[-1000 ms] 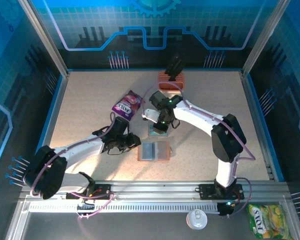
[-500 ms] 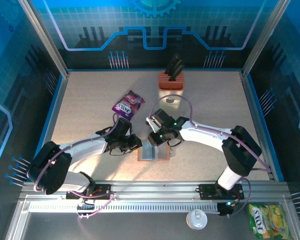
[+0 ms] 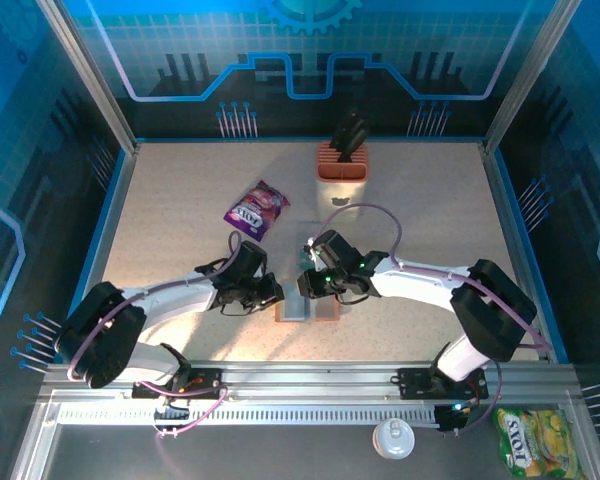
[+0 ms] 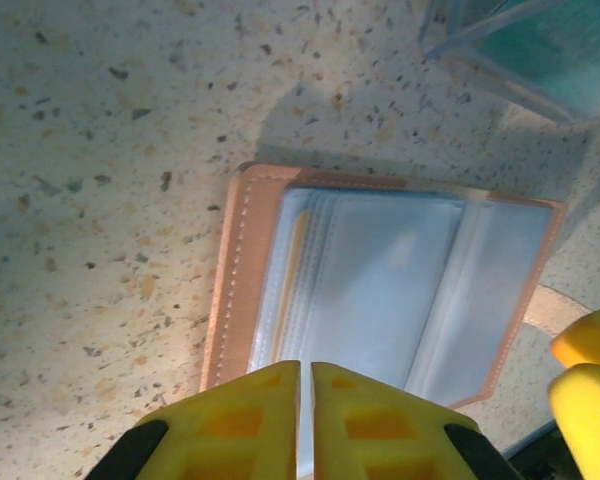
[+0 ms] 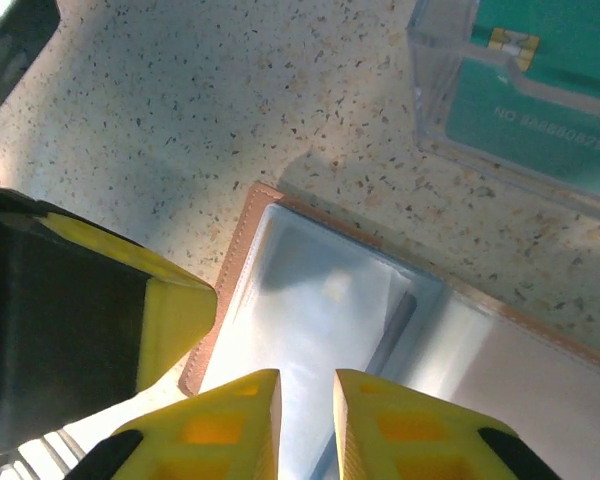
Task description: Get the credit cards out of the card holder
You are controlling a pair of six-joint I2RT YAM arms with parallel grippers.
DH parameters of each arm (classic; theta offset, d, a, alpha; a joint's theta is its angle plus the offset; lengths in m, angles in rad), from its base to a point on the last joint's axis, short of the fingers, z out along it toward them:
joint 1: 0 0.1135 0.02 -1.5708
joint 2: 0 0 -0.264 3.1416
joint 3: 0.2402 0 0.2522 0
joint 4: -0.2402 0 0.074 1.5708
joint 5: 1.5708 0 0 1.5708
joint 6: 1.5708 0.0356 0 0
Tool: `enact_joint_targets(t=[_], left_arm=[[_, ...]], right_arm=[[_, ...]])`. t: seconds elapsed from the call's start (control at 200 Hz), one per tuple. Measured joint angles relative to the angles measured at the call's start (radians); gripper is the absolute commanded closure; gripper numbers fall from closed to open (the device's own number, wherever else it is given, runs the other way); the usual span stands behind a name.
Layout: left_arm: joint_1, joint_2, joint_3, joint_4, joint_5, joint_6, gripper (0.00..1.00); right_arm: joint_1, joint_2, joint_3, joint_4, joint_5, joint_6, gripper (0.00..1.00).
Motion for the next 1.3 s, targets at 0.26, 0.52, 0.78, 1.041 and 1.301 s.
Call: enact_joint_targets(t=[0.26, 0.52, 0.78, 1.041, 1.301], left_arm=[[-0.016, 0.006, -0.006, -0.016, -0.024, 0.000, 0.92], [-0.022, 0.024, -0.006, -0.034, -0.043, 0.003, 0.93], [-0.025, 0.045, 0.000, -0.035, -0.050, 0.008, 0.93], [-0.026, 0.046, 0.000, -0.035, -0.051, 0.008, 0.93], [-0.027, 0.046, 0.000, -0.035, -0.053, 0.008, 0.93]], right_arm=[[-0.002, 0.071, 0.027, 0.006, -0.104, 0.067, 0.76], [-0.002, 0.103, 0.027, 0.035, -0.155, 0.110, 0.69], [-0.002, 0.131, 0.027, 0.043, -0.177, 0.119, 0.66], [-0.002, 0.145, 0.033, 0.040, -0.181, 0.123, 0.63], [-0.002, 0.145, 0.034, 0.023, -0.180, 0.126, 0.63]])
